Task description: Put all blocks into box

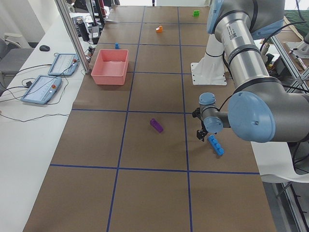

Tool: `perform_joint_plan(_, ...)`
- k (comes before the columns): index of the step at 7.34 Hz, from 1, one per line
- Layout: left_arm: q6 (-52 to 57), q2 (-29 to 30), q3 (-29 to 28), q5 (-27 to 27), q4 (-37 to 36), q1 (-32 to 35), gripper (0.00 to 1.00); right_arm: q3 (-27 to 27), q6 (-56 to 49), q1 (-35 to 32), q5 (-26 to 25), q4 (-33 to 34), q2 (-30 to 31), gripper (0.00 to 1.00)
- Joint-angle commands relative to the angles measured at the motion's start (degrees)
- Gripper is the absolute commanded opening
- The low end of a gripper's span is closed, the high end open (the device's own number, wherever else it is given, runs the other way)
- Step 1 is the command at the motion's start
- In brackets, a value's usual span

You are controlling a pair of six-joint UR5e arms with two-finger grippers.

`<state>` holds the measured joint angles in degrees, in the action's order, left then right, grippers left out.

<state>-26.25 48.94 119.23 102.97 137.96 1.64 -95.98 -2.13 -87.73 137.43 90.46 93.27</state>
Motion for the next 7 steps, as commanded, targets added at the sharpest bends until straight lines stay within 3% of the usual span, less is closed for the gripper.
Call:
perform_joint_plan(1, -0.91, -1.04, -0.83, -2.86, 0.29, -3.39, 0.97, 0.52, -0.24, 0.02, 1.69, 0.07, 0.16, 1.0)
perform_joint_plan(3, -5.09, -1.04, -1.36, -2.95, 0.2, -7.41, 0.97, -0.44, -0.86, 0.02, 1.61, -0.11, 2.96, 1.0)
perform_joint_plan(5, -6.8, -1.04, -1.63, -3.04, 0.29, -9.2, 0.97, -5.95, -0.95, -0.07, 0.91, -0.89, 13.11, 1.0)
perform_joint_plan(7, -6.88, -0.86, -2.15, -3.04, 0.2, -9.55, 0.94, -6.16, -1.04, -0.07, 0.65, -7.8, 20.78, 1.0)
